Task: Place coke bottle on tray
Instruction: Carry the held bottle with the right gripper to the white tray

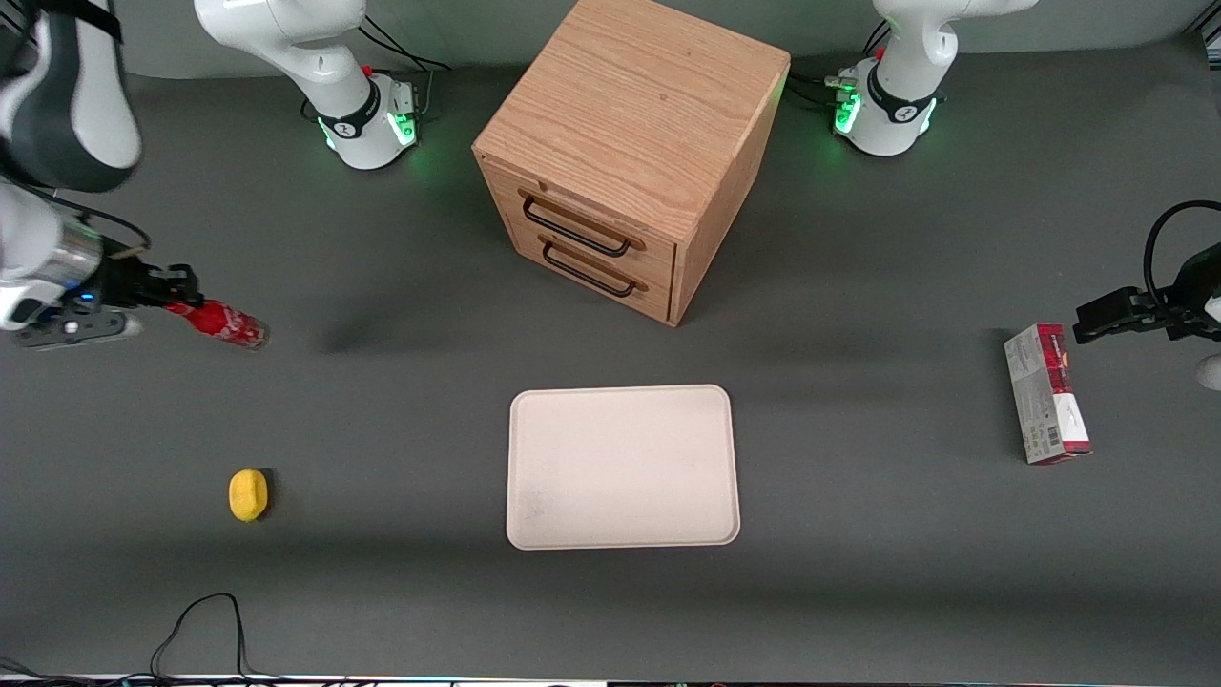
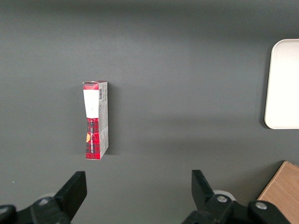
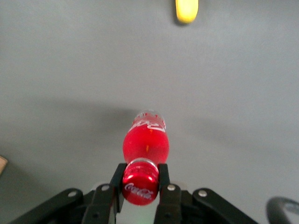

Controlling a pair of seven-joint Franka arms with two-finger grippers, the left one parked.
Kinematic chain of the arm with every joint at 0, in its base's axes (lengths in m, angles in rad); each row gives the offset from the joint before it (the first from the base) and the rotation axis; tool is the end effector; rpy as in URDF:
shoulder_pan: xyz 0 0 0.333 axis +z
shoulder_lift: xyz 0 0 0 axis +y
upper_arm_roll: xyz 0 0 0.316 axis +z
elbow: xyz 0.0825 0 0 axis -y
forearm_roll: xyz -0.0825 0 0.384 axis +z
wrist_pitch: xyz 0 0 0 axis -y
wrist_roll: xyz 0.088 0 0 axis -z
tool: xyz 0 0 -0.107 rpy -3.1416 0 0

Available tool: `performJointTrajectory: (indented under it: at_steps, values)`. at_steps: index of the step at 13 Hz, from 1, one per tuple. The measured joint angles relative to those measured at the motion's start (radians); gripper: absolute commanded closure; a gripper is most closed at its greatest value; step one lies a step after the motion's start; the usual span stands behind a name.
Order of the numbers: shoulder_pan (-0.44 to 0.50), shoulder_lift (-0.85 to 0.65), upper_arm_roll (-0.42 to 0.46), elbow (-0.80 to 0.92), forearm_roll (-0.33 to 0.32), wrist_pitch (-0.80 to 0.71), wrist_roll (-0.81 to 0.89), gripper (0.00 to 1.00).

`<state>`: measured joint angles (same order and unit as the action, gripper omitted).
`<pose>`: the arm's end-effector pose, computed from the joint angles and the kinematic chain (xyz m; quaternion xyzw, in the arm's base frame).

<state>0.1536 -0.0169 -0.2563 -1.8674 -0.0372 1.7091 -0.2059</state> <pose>0.5379 -0.0597 0.5050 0.9958 0.0555 -0.0725 0.0050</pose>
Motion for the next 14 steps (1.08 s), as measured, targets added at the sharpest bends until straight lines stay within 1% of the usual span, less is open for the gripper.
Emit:
performJointTrajectory:
  at_steps: [2, 4, 5, 8, 10, 12, 14]
  values:
    - [0.011, 0.106, 0.003, 0.250, 0.045, -0.177, 0.030, 1.00]
    - [0.013, 0.224, 0.004, 0.451, 0.069, -0.291, 0.053, 1.00]
    - [0.017, 0.272, 0.004, 0.515, 0.073, -0.320, 0.071, 1.00]
    - [0.062, 0.370, 0.025, 0.615, 0.090, -0.340, 0.179, 1.00]
    - [0.089, 0.449, 0.096, 0.706, 0.112, -0.341, 0.342, 1.00]
    - [0.101, 0.554, 0.208, 0.819, 0.113, -0.330, 0.533, 1.00]
    - [0.113, 0.655, 0.292, 0.892, 0.113, -0.233, 0.713, 1.00]
